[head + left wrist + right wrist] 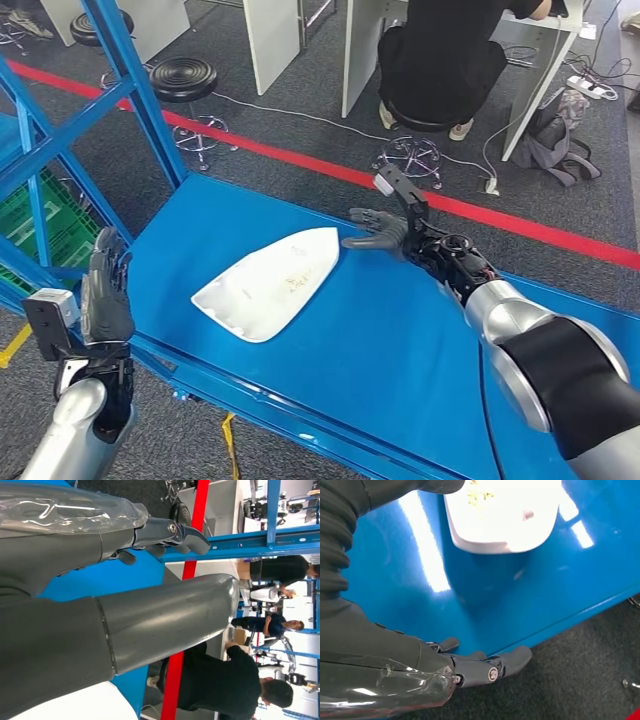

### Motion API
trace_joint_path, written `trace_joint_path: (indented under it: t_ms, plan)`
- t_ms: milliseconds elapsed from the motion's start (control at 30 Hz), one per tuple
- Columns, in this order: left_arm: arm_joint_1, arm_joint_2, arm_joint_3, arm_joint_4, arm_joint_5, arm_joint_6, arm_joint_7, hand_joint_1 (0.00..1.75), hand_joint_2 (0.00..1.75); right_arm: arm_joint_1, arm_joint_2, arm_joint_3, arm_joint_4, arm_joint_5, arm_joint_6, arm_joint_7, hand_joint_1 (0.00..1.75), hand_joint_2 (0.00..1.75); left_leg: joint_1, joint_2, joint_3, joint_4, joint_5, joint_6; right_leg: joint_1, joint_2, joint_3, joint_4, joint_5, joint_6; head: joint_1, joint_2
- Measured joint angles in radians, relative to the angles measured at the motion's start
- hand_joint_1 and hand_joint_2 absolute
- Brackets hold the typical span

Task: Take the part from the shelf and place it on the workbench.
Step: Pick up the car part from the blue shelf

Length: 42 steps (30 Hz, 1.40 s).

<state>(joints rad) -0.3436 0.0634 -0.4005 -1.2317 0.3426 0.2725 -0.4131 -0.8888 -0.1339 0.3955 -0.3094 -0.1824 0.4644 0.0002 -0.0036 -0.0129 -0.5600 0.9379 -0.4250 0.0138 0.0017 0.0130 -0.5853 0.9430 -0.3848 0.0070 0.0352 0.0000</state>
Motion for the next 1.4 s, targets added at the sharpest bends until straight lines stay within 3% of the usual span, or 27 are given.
trace_joint_path:
  t_ms: [1400]
  plan:
    - [-0.001, -0.01, 0.0, 0.011, -0.01, -0.002, 0.011, 0.0, 0.0, -0.009, 0.101, 0.03, 0.0, -0.009, 0.034, 0.041, 0.0, 1.75, 0.001, 0.0, 0.0, 0.0, 0.0, 0.0, 0.0, 0.0, 0.0, 0.0, 0.0, 0.0, -0.002, 0.0]
